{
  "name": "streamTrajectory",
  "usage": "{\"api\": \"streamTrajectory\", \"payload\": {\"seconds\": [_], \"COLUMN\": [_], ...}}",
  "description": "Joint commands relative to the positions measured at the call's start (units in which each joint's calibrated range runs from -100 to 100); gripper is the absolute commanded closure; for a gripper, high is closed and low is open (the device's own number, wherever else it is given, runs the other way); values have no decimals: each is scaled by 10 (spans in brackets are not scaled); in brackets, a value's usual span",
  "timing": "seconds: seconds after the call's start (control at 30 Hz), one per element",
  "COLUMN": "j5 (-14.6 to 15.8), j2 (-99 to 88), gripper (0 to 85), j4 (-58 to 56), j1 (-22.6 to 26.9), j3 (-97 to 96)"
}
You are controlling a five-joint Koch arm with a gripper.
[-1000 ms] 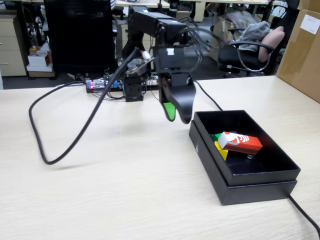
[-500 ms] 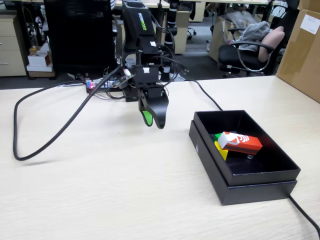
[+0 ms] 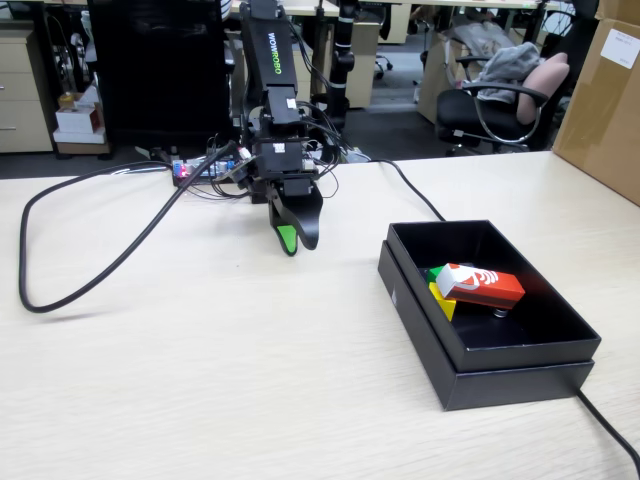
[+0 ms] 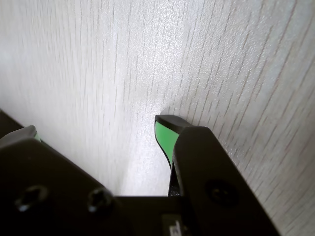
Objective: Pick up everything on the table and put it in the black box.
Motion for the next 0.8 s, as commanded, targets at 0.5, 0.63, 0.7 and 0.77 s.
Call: {"api": "streamTrajectory", "payload": {"seconds": [0.5,0.63,0.7,0.77], "j5": [2,2,2,2], "j2": [-9,4,15,27], "gripper": [374,370,367,367], "j4": [128,152,166,172], "j1": [1,1,1,1], "j3": [-70,-73,-76,-76]}}
